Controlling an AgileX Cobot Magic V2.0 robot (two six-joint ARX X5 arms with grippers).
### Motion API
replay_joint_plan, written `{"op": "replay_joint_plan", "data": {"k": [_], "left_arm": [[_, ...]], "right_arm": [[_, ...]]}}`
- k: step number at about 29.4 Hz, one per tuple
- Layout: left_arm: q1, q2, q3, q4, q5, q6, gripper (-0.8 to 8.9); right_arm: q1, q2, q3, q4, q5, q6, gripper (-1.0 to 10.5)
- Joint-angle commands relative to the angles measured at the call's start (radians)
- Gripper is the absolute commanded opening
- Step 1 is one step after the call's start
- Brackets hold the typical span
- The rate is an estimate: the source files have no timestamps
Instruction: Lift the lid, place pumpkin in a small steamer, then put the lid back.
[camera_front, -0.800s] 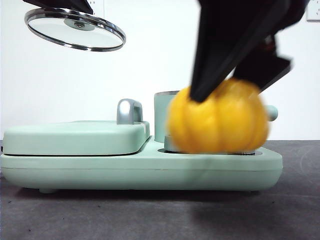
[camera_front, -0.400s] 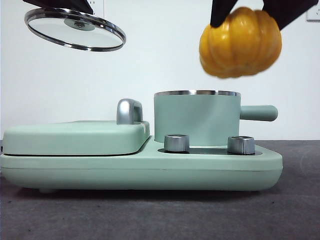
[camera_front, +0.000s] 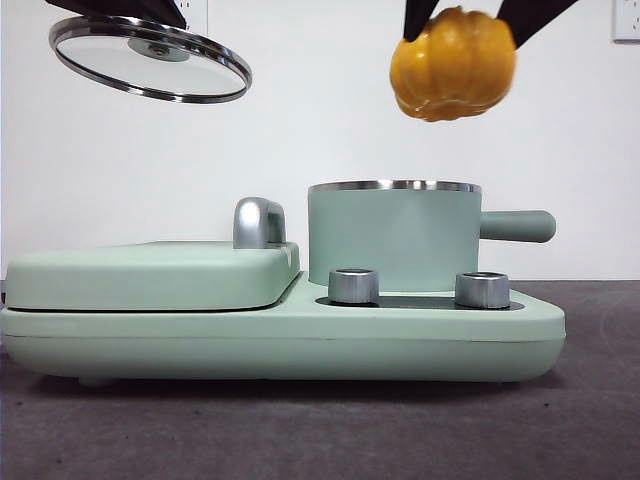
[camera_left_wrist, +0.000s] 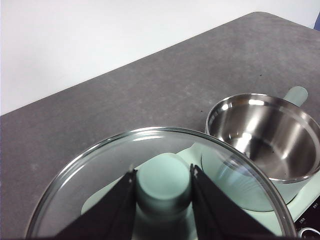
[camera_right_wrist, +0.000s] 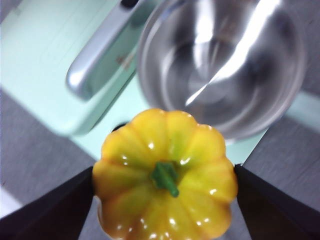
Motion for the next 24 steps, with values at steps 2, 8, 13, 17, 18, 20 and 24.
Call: {"op": "replay_joint_plan", "data": {"k": [2, 8, 13, 17, 18, 20, 24], "left_arm": [[-0.003, -0.006, 0.015, 0.029, 0.001, 0.002, 0.10], [-0.003, -0.006, 0.015, 0.028, 0.001, 0.002, 0.10], [-0.003, -0.006, 0.015, 0.028, 0.001, 0.002, 0.10], [-0.003, -0.006, 0.015, 0.028, 0.001, 0.002, 0.10], [-0.003, -0.006, 0.015, 0.028, 0.001, 0.002, 0.10], [-0.003, -0.006, 0.015, 0.028, 0.001, 0.002, 0.10], [-0.003, -0.006, 0.015, 0.029, 0.001, 0.002, 0.10]], "right_arm": [[-0.014, 0.102, 0.108, 0.010, 0.002, -0.051, 3.6], [-0.024, 0.230, 0.204, 0.053, 0.038, -0.098, 3.6], [-0.023, 0.293, 0.209, 0.136, 0.079, -0.113, 3.6], [-0.024, 0.324, 0.209, 0.187, 0.079, -0.113, 3.6], [-0.024, 0.331, 0.209, 0.192, 0.078, -0.113, 3.6], [-0.024, 0.346, 0.209, 0.189, 0.077, -0.112, 3.6], [-0.024, 0.411, 0.208, 0.163, 0.078, -0.113, 3.6]]}}
